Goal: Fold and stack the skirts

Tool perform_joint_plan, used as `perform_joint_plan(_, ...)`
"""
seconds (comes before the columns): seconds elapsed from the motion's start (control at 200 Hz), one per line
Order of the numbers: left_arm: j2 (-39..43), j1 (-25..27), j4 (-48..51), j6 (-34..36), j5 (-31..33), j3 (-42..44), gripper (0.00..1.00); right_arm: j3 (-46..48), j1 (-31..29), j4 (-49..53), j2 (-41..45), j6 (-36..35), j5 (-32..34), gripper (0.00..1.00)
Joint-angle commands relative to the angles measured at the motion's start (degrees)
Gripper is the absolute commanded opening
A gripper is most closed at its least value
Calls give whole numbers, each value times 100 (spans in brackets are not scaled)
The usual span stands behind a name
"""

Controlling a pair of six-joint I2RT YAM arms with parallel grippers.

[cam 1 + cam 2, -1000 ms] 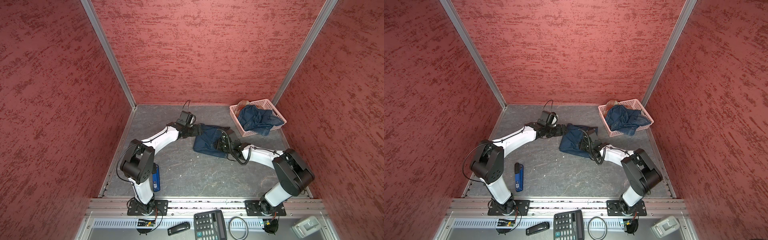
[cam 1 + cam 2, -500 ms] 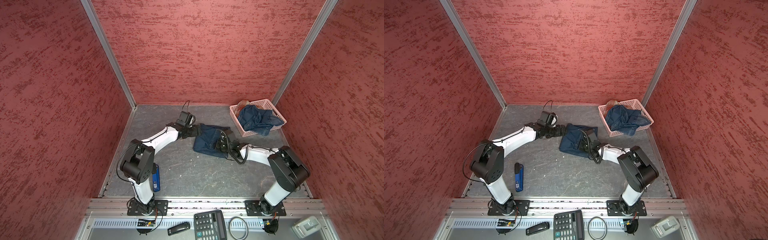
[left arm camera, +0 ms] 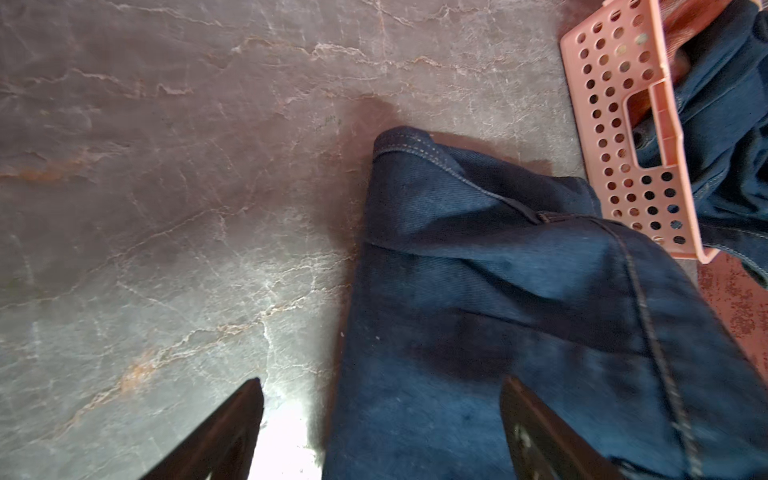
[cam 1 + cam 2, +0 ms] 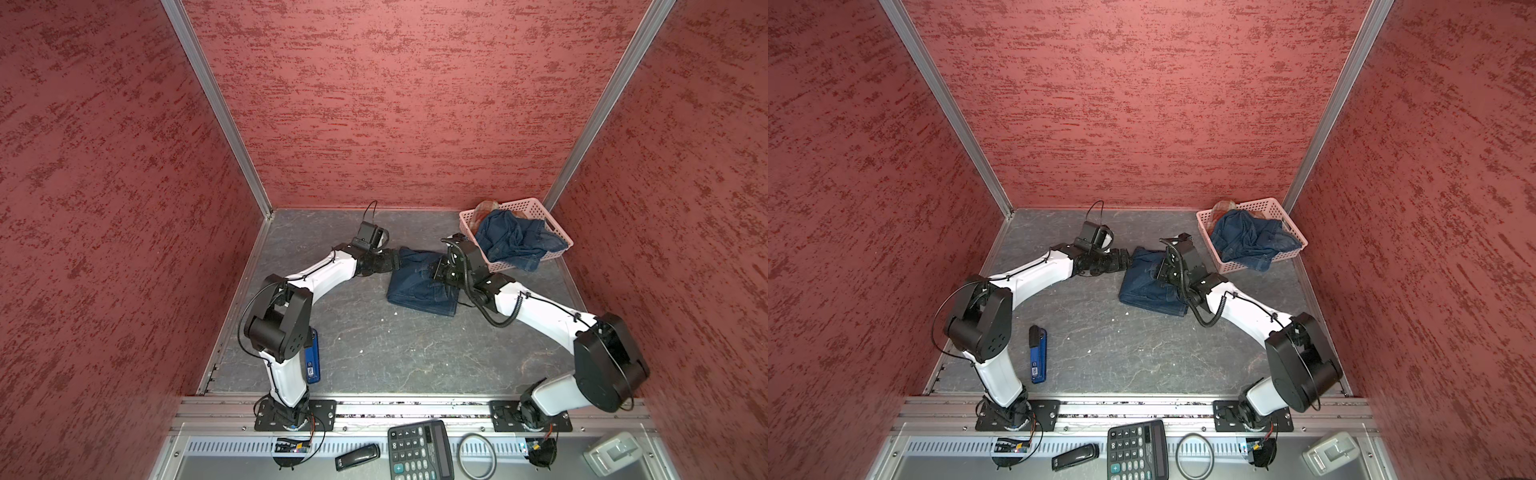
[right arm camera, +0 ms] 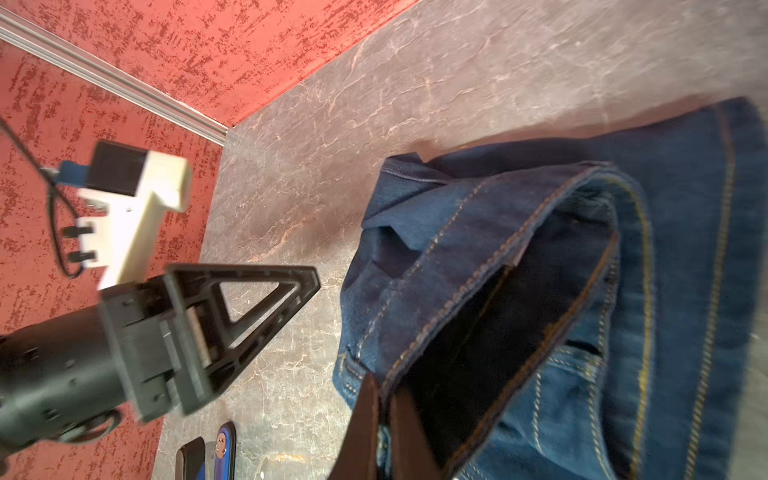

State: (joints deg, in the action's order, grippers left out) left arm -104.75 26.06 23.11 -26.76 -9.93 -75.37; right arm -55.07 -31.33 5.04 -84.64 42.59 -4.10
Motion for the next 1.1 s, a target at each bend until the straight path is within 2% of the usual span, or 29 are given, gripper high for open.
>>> perform_joint_plan(0.0, -202, 55, 48, 229, 165, -298, 89, 123, -13, 313, 310, 61, 297, 0)
perform_joint_plan(0.591, -2223, 506, 807, 838, 857, -1835, 76, 1010, 169, 41, 449, 251, 287, 0)
perform_joint_plan(0.947, -2461, 426, 1072, 882, 935, -1993, 73, 1669, 313, 142, 328, 162, 409, 0)
perform_joint_plan(1.097, -2441, 426, 1092, 857, 882, -1998, 73, 2026, 312, -81, -6, 170, 369, 0)
